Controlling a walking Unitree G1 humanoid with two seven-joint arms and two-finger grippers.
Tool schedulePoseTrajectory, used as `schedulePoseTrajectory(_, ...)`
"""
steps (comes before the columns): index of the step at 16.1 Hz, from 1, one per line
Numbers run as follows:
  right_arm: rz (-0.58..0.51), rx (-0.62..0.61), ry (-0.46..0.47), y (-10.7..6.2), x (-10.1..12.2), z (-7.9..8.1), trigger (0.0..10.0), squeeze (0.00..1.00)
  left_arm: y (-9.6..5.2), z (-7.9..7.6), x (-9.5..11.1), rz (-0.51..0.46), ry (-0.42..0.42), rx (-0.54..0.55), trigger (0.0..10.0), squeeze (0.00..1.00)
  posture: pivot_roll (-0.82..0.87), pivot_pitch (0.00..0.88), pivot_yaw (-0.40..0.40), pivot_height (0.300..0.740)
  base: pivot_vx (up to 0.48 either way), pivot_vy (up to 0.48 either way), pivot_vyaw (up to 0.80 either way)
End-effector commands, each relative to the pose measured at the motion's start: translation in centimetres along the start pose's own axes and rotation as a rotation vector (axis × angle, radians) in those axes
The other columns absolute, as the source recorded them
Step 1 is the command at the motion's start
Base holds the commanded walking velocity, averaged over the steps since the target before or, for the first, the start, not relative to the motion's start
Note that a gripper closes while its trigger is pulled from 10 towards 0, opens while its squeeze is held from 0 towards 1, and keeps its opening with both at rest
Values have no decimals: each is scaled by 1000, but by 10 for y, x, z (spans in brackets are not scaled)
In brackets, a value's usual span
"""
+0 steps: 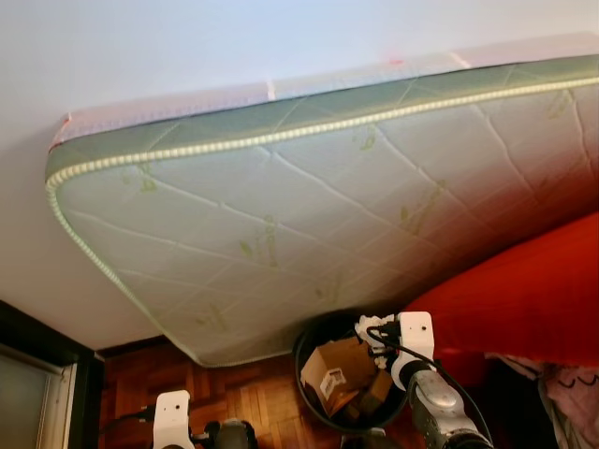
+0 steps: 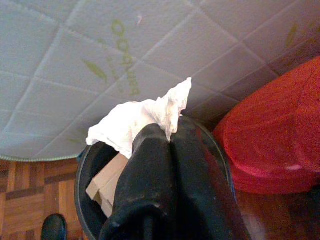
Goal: Clean up the room
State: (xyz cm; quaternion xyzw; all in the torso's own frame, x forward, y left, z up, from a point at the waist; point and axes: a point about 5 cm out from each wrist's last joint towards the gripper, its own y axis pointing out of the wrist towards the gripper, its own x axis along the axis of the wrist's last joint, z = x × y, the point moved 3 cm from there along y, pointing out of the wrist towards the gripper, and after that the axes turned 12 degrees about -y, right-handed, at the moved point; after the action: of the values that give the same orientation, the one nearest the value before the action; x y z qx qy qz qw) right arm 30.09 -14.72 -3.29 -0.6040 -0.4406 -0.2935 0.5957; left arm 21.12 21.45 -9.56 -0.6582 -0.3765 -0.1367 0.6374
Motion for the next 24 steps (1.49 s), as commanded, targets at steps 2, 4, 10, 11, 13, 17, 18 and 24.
schedulePoseTrajectory(2,12,-5,13,-2,-6,1,10000,0,-2,5,-8,27,15,14,10000,0,6,199,-1,630,0,0,0)
schedulePoseTrajectory(4,28,-6,9,-3,-8,0,10000,0,-2,5,-8,28,16,13,10000,0,6,198,-1,630,0,0,0)
schedulePoseTrajectory(10,49,18,34,-1,-9,6,10000,0,-2,6,-8,27,18,16,10000,0,16,213,0,630,0,0,0)
schedulePoseTrajectory(11,47,18,41,0,-6,7,10000,0,-2,6,-8,28,18,16,10000,0,16,213,1,630,0,0,0)
schedulePoseTrajectory(13,44,22,49,2,-3,7,10000,0,-2,6,-8,27,19,15,10000,0,19,216,1,630,0,0,0)
schedulePoseTrajectory(17,47,33,54,4,0,8,10000,0,-2,6,-8,26,20,14,10000,0,24,221,3,630,0,0,0)
schedulePoseTrajectory(18,48,30,54,4,1,7,10000,0,-2,6,-8,26,20,14,10000,0,26,224,4,630,0,0,0)
schedulePoseTrajectory(24,56,8,71,6,3,6,10000,949,-3,8,-8,26,25,16,10000,0,43,239,9,630,0,0,0)
